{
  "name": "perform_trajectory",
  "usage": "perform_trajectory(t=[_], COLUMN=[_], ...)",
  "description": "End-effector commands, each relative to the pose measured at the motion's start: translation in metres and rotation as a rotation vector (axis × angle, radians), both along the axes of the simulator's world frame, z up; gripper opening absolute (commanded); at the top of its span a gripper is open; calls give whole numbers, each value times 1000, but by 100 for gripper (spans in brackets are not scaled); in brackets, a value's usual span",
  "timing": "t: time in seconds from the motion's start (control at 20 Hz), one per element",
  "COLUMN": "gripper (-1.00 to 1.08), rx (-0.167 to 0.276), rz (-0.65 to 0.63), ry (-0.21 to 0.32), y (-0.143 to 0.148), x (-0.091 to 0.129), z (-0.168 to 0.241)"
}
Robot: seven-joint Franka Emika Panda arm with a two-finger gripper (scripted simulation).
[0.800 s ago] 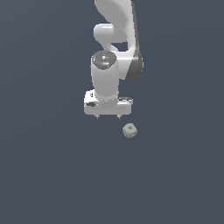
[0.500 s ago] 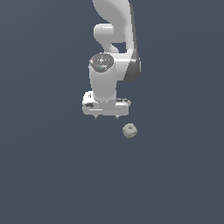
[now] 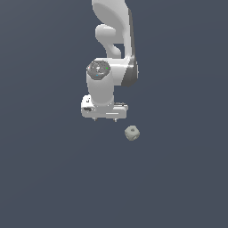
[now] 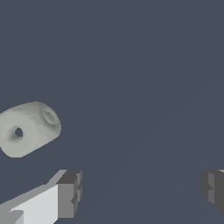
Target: Pick up the object and move it to a goal position.
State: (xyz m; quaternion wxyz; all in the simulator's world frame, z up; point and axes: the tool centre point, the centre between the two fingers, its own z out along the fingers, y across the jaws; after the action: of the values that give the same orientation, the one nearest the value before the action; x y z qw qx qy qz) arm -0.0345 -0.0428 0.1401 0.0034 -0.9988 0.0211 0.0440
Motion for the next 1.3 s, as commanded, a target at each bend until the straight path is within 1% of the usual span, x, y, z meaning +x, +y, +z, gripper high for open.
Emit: perform_trajectory(t=[0.0,0.1,0.25,0.55,0.75,0.95,1.25], gripper=[100,100,100,100,100,100,100], rx=[0,-1,-2,3,10,13,13], rz=[20,54,130,348,446,489,482], ry=[-3,-8,-22,-61,-80,-88,-85], y=[5,15,36,99,130,143,142], x=[1,4,10,20,22,22,22], z=[-2,-6,-14,-36,-46,-50,-56])
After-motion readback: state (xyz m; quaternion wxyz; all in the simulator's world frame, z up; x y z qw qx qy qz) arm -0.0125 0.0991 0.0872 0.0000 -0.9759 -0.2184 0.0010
